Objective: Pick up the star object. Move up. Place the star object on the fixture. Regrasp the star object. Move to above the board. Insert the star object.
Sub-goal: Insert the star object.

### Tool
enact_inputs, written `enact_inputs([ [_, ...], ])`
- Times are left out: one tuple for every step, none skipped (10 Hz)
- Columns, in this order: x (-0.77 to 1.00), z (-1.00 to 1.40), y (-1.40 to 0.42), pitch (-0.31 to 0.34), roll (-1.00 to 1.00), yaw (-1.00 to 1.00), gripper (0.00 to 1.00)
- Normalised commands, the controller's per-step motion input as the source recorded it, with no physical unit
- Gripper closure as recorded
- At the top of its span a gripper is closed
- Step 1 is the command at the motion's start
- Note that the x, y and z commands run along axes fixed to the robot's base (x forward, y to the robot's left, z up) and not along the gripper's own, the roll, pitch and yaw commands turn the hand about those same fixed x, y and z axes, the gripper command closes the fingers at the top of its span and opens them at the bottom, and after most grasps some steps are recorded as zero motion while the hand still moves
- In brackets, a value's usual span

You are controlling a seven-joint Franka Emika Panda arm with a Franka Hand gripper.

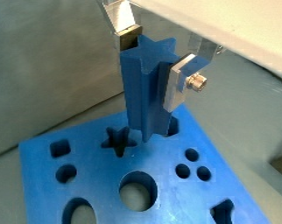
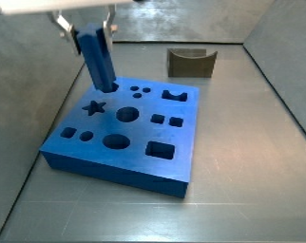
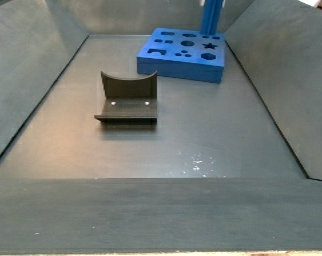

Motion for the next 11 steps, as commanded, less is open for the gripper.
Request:
enact_inputs([
  [0.00, 0.00, 0.00, -0.006, 0.00, 0.00, 1.00],
  [0.07, -0.26, 0.18, 0.000, -0.86, -0.21, 1.00],
  [0.19, -0.13, 0.12, 0.000, -0.99, -0.01, 1.00],
  [0.00, 0.00, 0.02, 0.000, -0.12, 0.00, 1.00],
  [0.00, 0.00, 0.00, 0.000, -0.07, 0.00, 1.00],
  [-0.11, -0.23, -0.13, 0.000, 0.00, 0.00, 1.00],
  [-0.49, -0.36, -0.47, -0.071, 0.36, 0.08, 1.00],
  [-0.10, -0.03, -0.19, -0.029, 0.00, 0.04, 1.00],
  [0.00, 0.00, 0.00, 0.000, -0.03, 0.00, 1.00],
  [0.00, -0.03, 0.11, -0.026, -0.61, 0.00, 1.00],
  [0.00, 0.00, 0.00, 0.000, -0.23, 0.02, 1.00],
])
